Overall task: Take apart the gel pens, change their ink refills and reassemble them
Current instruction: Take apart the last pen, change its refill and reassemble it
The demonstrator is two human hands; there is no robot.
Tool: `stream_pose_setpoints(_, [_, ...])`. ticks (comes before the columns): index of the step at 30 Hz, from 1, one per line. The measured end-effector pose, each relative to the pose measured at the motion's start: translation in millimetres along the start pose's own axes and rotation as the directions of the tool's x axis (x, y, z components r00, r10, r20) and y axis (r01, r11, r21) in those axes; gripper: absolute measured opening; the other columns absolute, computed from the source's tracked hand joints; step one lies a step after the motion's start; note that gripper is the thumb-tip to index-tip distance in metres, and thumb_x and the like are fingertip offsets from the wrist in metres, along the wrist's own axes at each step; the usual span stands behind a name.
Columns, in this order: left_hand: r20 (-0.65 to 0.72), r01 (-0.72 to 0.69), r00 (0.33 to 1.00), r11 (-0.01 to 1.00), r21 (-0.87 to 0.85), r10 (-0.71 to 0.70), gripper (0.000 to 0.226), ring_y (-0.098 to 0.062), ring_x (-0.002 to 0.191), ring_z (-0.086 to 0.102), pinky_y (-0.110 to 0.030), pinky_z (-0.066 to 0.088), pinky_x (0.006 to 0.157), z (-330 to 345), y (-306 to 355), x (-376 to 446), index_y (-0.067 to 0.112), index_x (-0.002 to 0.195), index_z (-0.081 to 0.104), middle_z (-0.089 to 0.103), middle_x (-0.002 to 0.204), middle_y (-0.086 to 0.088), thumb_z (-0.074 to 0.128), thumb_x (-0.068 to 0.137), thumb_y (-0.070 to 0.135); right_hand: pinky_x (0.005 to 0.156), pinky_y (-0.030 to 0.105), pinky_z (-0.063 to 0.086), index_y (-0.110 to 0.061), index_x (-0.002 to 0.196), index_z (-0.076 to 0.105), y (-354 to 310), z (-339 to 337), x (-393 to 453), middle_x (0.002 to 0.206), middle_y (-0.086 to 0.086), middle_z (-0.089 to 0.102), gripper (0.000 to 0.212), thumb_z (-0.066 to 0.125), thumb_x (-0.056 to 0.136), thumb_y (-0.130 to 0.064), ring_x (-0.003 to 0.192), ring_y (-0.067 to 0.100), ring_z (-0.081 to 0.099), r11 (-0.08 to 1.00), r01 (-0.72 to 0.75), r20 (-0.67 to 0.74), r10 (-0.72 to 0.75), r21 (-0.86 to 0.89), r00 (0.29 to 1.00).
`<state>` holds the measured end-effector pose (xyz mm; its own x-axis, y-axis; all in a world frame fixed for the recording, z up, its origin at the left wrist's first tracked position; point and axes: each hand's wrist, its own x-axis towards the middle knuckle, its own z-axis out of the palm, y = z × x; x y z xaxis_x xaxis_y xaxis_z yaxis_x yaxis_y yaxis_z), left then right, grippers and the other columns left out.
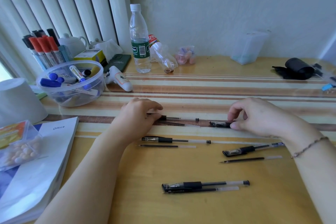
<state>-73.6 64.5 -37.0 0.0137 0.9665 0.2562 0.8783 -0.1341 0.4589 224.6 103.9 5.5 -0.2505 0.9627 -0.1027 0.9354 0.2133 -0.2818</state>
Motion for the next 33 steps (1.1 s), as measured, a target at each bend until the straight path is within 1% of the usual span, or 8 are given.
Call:
stream_pose_setpoints(5, [0.033, -0.019, 0.999, 1.000, -0.011, 0.019, 0.020, -0.015, 0.113, 0.055, -0.041, 0.046, 0.098, -1, 4, 0, 0.033, 0.109, 0.068, 0.066, 0.115, 0.009, 0.056, 0.094, 0.036, 0.055, 0.028, 0.043, -0.036, 0.075, 0.065, 2, 1, 0, 0.076, -0.016, 0.053, 0.011, 0.075, 0.080, -0.035, 0.068, 0.005, 0.053, 0.999, 0.002, 0.017, -0.002, -0.034, 1.000])
stream_pose_setpoints(8, [0.047, -0.021, 0.999, 1.000, 0.004, 0.021, 0.021, -0.016, 0.113, 0.055, -0.041, 0.047, 0.097, -1, 5, 0, 0.034, 0.111, 0.067, 0.065, 0.116, 0.008, 0.056, 0.093, 0.038, 0.069, 0.039, 0.056, -0.036, 0.076, 0.063, 1, 1, 0, 0.085, -0.013, 0.057, 0.010, 0.071, 0.083, -0.037, 0.075, 0.014, 0.061, 0.998, 0.012, 0.054, -0.009, -0.056, 0.999])
stream_pose_setpoints(12, [0.017, -0.063, 0.998, 0.998, -0.009, 0.063, 0.022, -0.015, 0.116, 0.053, -0.041, 0.044, 0.098, 0, 9, -1, 0.030, 0.112, 0.067, 0.066, 0.116, 0.010, 0.056, 0.094, 0.035, 0.079, 0.043, 0.055, -0.035, 0.079, 0.061, 1, 0, 0, 0.098, -0.018, 0.052, 0.010, 0.064, 0.089, -0.036, 0.089, 0.017, 0.060, 0.998, 0.051, 0.068, -0.049, -0.028, 0.997])
stream_pose_setpoints(16, [-0.062, -0.154, 0.987, 0.987, -0.047, 0.151, 0.031, -0.014, 0.119, 0.052, -0.041, 0.044, 0.098, 3, 22, -4, 0.028, 0.124, 0.060, 0.064, 0.122, 0.011, 0.054, 0.095, 0.039, 0.073, 0.033, 0.049, -0.036, 0.080, 0.058, -5, -2, -4, 0.092, -0.014, 0.059, 0.012, 0.060, 0.092, -0.034, 0.084, 0.011, 0.058, 0.992, 0.107, 0.004, -0.107, 0.071, 0.994])
stream_pose_setpoints(20, [-0.076, -0.391, 0.919, 0.918, -0.057, 0.387, 0.042, -0.016, 0.116, 0.055, -0.039, 0.046, 0.095, 6, 48, -11, 0.023, 0.131, 0.055, 0.062, 0.126, 0.006, 0.052, 0.095, 0.045, 0.060, 0.020, 0.043, -0.035, 0.080, 0.056, -27, 7, -10, 0.079, -0.016, 0.062, 0.015, 0.057, 0.094, -0.029, 0.071, -0.001, 0.056, 0.961, 0.247, -0.115, -0.233, 0.128, 0.966])
stream_pose_setpoints(24, [-0.017, -0.508, 0.861, 0.861, -0.003, 0.508, 0.029, -0.021, 0.093, 0.061, -0.038, 0.048, 0.079, 12, 63, -14, 0.016, 0.119, 0.063, 0.067, 0.104, 0.001, 0.056, 0.096, 0.032, 0.048, 0.015, 0.036, -0.034, 0.087, 0.060, -46, 16, -17, 0.070, -0.031, 0.061, 0.011, 0.054, 0.095, -0.032, 0.065, -0.009, 0.054, 0.915, 0.324, -0.160, -0.292, 0.240, 0.943])
stream_pose_setpoints(30, [-0.003, -0.466, 0.880, 0.861, -0.204, 0.475, 0.012, -0.003, 0.068, 0.046, -0.016, 0.036, 0.062, 10, 63, -16, 0.009, 0.096, 0.059, 0.052, 0.078, 0.013, 0.047, 0.099, 0.012, 0.045, 0.020, 0.033, -0.033, 0.055, 0.053, -52, 19, -22, 0.046, -0.009, 0.049, 0.043, 0.048, 0.098, -0.033, 0.044, 0.008, 0.042, 0.898, 0.397, -0.142, -0.375, 0.191, 0.916])
stream_pose_setpoints(33, [-0.003, -0.435, 0.897, 0.880, -0.188, 0.443, 0.016, -0.005, 0.057, 0.041, -0.022, 0.030, 0.053, 7, 62, -14, 0.011, 0.088, 0.054, 0.043, 0.064, 0.015, 0.044, 0.099, 0.017, 0.046, 0.029, 0.035, -0.040, 0.049, 0.039, -57, 20, -23, 0.045, -0.008, 0.042, 0.051, 0.051, 0.097, -0.029, 0.043, 0.011, 0.041, 0.890, 0.439, -0.219, -0.407, 0.125, 0.887])
